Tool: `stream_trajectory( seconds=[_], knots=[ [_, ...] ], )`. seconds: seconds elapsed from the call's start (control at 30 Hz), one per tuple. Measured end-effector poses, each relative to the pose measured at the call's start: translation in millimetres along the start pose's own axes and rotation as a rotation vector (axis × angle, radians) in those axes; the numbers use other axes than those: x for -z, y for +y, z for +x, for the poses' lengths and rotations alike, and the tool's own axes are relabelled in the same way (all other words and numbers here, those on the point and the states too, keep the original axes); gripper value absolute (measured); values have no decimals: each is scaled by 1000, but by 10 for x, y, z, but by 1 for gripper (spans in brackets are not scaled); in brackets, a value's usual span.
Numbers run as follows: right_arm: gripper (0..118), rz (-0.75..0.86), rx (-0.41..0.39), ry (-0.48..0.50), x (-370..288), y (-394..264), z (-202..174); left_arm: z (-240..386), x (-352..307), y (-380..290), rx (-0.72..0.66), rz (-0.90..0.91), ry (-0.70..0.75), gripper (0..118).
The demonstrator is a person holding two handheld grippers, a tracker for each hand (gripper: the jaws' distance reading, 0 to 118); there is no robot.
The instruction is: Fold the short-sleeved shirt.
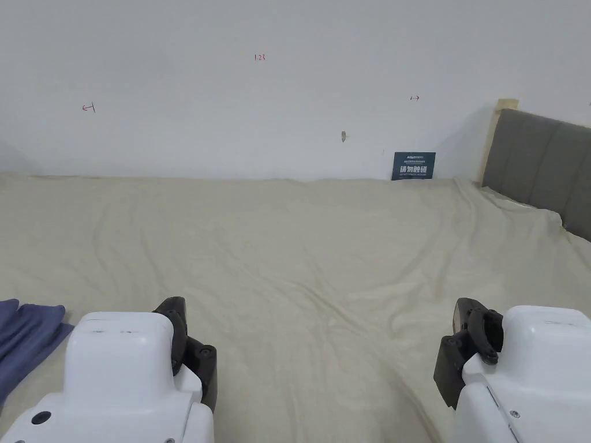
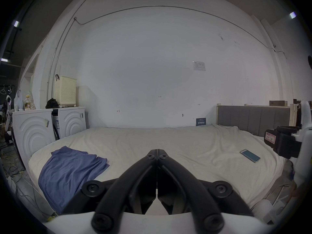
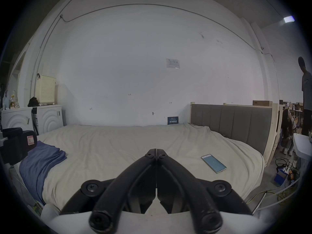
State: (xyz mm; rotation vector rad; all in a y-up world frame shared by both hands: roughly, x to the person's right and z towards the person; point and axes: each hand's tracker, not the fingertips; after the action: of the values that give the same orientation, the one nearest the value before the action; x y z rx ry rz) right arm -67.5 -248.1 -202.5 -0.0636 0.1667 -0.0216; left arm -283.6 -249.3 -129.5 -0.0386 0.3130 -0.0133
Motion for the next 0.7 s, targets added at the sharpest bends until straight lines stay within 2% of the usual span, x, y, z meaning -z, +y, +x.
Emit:
stream_trajectory(
  seconds=[0.4,0.53,0.7],
  knots=[
    [0,-27,-29,47,160,-21,-158,-89,8,12,-10,-20,22,0],
    [0,-19,-12,145,219,27,-319,-196,-40,34,10,-15,77,0],
    [0,-14,-46,339,270,115,-863,-561,-221,125,-8,3,223,0]
  ],
)
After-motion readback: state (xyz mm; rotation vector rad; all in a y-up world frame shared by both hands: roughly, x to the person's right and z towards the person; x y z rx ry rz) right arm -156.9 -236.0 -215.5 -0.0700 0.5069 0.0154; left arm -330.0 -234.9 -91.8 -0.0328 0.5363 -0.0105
